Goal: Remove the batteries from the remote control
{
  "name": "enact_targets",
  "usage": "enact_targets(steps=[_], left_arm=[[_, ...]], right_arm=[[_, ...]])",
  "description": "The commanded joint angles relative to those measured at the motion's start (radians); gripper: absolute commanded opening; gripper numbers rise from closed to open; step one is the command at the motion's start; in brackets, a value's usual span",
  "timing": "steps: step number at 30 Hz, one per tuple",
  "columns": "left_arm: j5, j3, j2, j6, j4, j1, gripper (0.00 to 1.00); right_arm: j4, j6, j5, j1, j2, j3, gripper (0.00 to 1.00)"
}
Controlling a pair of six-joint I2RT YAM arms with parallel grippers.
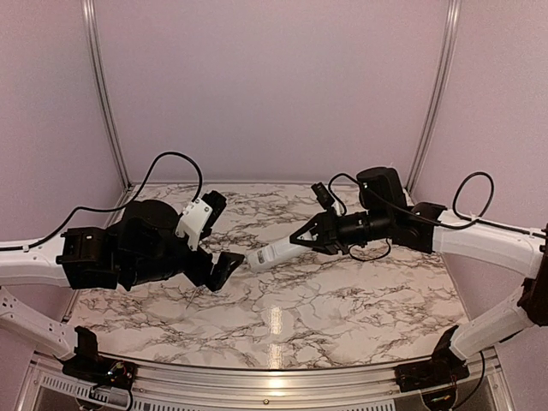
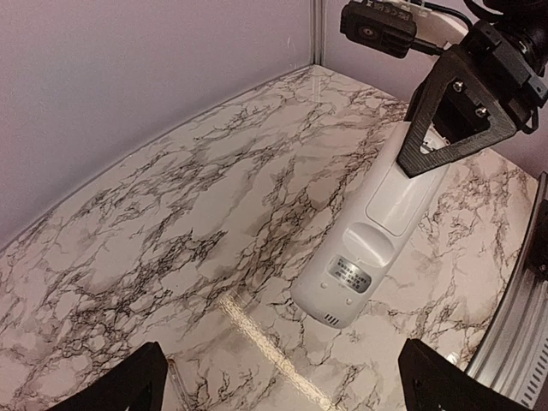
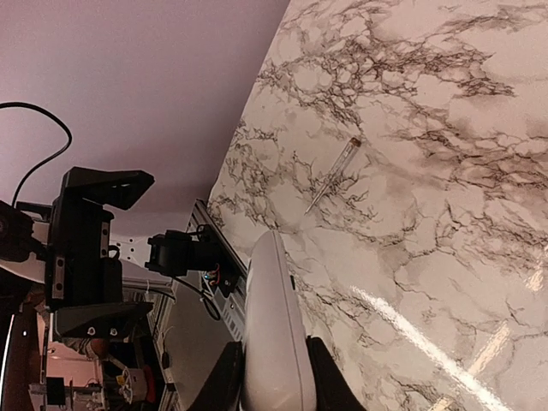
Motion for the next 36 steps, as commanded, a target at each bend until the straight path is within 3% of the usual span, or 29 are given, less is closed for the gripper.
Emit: enact_targets(steps=[1, 9, 17, 26, 32, 36], left_arm=[[0.016, 0.022, -0.017, -0.138, -0.086, 0.032, 0.99], [0.219, 0.035, -0.044, -0.279, -0.204, 0.176, 0.99], [0.378, 0.149, 0.009, -0.437, -0.271, 0.29, 0.99], [0.705, 0.11, 0.029, -0.565, -0.061, 0.479, 0.99], [0.95, 0.109, 0.125, -0.623, 0.022, 0.574, 0.99], [0.982, 0.116, 0.137, -0.599, 0.039, 0.58, 0.99]], right_arm=[[-0.064, -0.08, 0.064, 0.009, -0.005, 0.087, 0.11], [-0.059, -0.124, 0.209, -0.003, -0.06, 0.068, 0.1], [-0.03, -0.115, 0.116, -0.105, -0.075, 0.044, 0.07], [0.096, -0.081, -0.061, -0.152, 0.008, 0.075, 0.08], [0.157, -0.027, -0.089, -0.152, 0.022, 0.082, 0.07], [0.241, -0.005, -0.135, -0.151, 0.03, 0.091, 0.07]])
